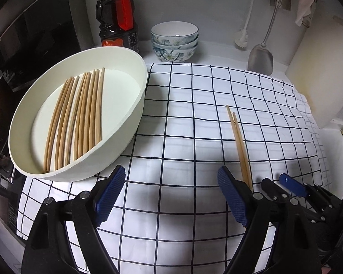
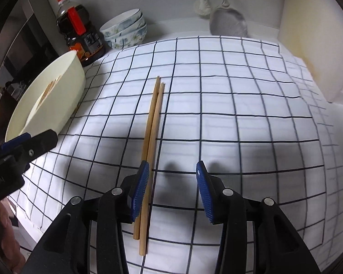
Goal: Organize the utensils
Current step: 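Move the right gripper over the last chopsticks and grasp one, then lift the chopstick upright with the right gripper off the cloth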
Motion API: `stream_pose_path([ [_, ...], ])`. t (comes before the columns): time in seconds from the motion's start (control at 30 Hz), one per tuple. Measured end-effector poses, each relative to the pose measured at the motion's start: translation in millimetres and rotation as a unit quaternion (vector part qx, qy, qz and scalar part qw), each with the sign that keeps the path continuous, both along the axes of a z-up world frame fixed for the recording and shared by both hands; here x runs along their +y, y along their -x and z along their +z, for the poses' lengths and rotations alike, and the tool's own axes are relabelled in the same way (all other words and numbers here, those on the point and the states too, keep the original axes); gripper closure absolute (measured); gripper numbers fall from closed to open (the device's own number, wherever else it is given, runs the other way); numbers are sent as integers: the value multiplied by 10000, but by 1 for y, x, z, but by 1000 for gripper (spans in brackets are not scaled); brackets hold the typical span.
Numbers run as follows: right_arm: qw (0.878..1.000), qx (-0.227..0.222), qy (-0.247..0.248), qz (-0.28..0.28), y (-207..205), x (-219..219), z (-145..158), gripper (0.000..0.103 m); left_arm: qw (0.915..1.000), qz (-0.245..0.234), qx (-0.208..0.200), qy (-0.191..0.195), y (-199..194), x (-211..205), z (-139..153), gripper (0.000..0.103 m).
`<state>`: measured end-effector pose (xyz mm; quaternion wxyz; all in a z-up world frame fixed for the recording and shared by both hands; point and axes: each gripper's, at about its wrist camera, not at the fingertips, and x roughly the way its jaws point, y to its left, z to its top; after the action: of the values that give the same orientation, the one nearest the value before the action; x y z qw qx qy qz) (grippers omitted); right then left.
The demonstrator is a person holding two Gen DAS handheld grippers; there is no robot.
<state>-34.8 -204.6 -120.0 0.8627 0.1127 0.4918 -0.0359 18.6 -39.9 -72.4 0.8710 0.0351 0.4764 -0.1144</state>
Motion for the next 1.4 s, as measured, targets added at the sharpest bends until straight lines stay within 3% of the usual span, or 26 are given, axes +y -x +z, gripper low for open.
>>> stream_pose_path([
  [0.2,9998,88,143,130,-5,7,-14,61,9999,9,82,-71,-1,-2,-8,22],
  [0.9,9953,-56,725,638,-5,31,-17,59,9998,-64,134,-162,-9,-15,-15,22],
  [0.97,9950,-83,723,688,-6,29,-18,64,9997,-69,135,-166,-9,-17,-17,22],
  [1.1,9937,-84,773,810,-6,23,-17,96,9996,-144,161,-183,-8,-27,-21,22],
  [1.4,9962,-97,729,464,3,-13,-17,96,9989,-287,205,-309,-13,-53,-39,22],
])
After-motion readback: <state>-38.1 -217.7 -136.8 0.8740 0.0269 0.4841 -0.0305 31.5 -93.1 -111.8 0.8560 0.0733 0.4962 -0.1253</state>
